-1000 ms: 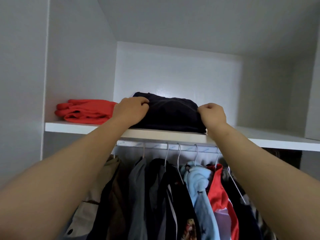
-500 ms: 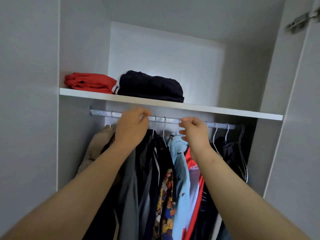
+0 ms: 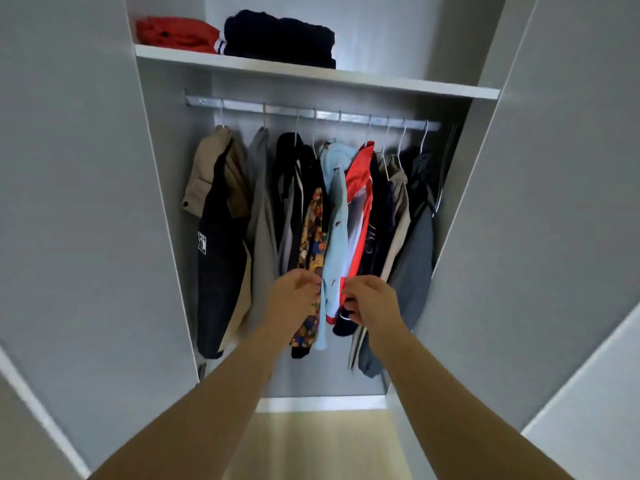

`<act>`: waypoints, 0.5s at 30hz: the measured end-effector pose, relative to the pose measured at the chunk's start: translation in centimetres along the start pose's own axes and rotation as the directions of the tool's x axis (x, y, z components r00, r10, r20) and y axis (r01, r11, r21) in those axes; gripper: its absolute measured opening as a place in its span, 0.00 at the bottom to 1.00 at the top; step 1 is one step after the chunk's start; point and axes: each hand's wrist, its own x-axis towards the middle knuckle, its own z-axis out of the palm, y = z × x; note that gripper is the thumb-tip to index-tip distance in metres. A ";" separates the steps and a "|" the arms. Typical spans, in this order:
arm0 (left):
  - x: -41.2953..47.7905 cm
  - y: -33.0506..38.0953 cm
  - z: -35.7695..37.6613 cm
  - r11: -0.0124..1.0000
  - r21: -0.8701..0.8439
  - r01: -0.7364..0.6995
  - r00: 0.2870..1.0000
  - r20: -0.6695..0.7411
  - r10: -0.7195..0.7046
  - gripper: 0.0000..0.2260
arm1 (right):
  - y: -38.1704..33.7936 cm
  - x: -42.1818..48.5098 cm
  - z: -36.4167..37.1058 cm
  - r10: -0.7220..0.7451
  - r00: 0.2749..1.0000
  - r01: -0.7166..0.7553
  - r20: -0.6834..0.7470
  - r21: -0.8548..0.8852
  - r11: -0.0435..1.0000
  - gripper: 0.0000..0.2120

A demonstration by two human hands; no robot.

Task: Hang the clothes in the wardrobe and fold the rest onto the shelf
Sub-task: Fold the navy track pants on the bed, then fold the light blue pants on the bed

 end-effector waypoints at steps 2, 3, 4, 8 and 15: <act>-3.8 -1.7 0.3 0.996 0.042 0.079 0.995 0.063 -0.081 0.11 | 2.6 -3.8 -0.7 0.064 0.998 -0.064 0.006 -0.018 0.998 0.08; -5.7 -2.6 0.3 0.992 0.051 0.111 0.989 0.090 -0.116 0.11 | 3.9 -5.9 -1.2 0.098 0.995 -0.098 -0.003 -0.015 0.995 0.07; -7.4 -3.3 0.3 0.989 0.066 0.134 0.984 0.105 -0.141 0.11 | 5.0 -7.8 -1.7 0.125 0.992 -0.125 -0.022 -0.008 0.992 0.06; -14.5 -5.9 -0.2 0.968 0.156 0.196 0.958 0.178 -0.223 0.11 | 9.5 -15.7 -3.4 0.186 0.976 -0.187 -0.113 0.003 0.982 0.06; -29.9 -12.2 -2.6 0.905 0.266 0.333 0.824 0.384 -0.416 0.11 | 19.0 -32.5 -4.1 0.421 0.865 -0.396 -0.271 0.145 0.907 0.07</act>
